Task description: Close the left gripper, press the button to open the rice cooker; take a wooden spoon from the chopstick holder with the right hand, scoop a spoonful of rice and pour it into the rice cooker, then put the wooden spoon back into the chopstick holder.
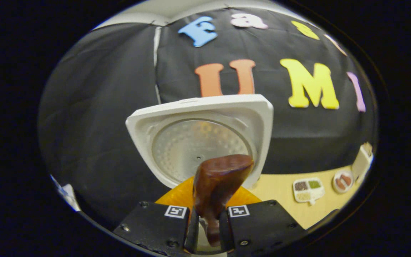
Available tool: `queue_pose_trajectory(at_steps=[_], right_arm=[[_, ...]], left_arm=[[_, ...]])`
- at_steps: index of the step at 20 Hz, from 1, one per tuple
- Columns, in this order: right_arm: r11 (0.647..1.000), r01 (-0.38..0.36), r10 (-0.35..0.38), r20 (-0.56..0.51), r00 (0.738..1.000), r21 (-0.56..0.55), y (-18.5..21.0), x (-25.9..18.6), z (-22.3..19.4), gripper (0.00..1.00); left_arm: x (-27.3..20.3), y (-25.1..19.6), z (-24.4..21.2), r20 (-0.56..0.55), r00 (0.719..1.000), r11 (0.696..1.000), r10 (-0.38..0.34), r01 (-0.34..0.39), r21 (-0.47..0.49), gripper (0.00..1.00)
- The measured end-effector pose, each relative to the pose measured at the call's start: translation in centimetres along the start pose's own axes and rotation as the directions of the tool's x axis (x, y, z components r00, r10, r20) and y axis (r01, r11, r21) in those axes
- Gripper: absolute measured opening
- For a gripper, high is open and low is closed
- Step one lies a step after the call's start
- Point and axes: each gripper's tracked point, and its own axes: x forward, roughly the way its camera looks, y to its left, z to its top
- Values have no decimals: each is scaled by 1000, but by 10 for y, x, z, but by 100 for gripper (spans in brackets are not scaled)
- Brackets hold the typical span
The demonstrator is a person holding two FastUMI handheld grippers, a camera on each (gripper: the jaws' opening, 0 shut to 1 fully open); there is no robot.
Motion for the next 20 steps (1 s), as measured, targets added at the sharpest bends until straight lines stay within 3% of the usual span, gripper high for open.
queue_pose_trajectory(at_steps=[2, 5, 9, 16, 20], right_arm=[[984, -18, 27, 50, 998, -175, 22, -4, 9, 29], [925, -35, 69, 77, 995, -377, 46, -6, 4, 29], [843, -51, 121, 95, 988, -536, 60, -11, 0, 29], [863, -52, 116, 96, 989, -502, 49, -3, -1, 29], [921, -63, 119, 122, 985, -385, 39, -14, 13, 29]], left_arm=[[0, -2, -2, 3, 1000, 1000, 1, -1, -3, 97], [0, -1, -1, 8, 1000, 1000, 2, -2, -2, 97], [-1, -3, -1, 11, 1000, 1000, 1, -1, -4, 97], [-1, -6, 0, 8, 1000, 1000, 2, -2, -7, 97], [-3, -12, 3, 17, 1000, 1000, -4, 4, -2, 97]])
